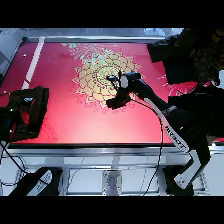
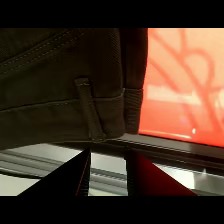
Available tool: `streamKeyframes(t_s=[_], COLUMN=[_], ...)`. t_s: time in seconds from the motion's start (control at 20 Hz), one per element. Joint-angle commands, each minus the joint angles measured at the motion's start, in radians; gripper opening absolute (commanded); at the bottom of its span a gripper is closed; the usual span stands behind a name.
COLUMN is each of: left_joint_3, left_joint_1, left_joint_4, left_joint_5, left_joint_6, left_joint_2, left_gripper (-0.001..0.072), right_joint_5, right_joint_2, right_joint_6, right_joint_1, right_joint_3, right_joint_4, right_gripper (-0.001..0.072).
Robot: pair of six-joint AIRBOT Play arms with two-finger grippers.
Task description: Fold the clothes and pants, and hang the long-sleeved shirts on hangers.
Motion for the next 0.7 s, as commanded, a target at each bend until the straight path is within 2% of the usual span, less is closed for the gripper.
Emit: streamKeyframes(t_s=[0.0,0.05,0.1,0.2,0.25,0.65], left_joint_3=[-0.035,-0.035,-0.037,-0.044,-0.048,-0.093], left_joint_1=[0.002,0.002,0.003,0.003,0.003,-0.001], left_joint_4=[0.068,0.073,0.087,0.095,0.094,0.058], left_joint_5=[-0.043,-0.043,-0.045,-0.075,-0.090,-0.179], left_joint_6=[-0.026,-0.026,-0.026,-0.025,-0.025,-0.008], left_joint_2=[0.032,0.032,0.031,0.031,0.031,-0.007], left_gripper=[0.0273,0.0281,0.0293,0.0437,0.0466,0.0465], right_joint_5=[-0.025,-0.024,-0.023,-0.024,-0.024,-0.023], right_joint_2=[0.000,0.000,0.000,0.000,0.000,0.000], right_joint_6=[-0.018,-0.018,-0.018,-0.018,-0.018,-0.018], right_joint_1=[0.016,0.016,0.016,0.016,0.016,0.016], right_joint_3=[0.001,0.001,0.001,0.001,0.001,0.001], right_joint_4=[0.003,0.002,0.001,0.001,0.001,0.002], right_gripper=[0.0418,0.0453,0.0453,0.0453,0.0453,0.0453])
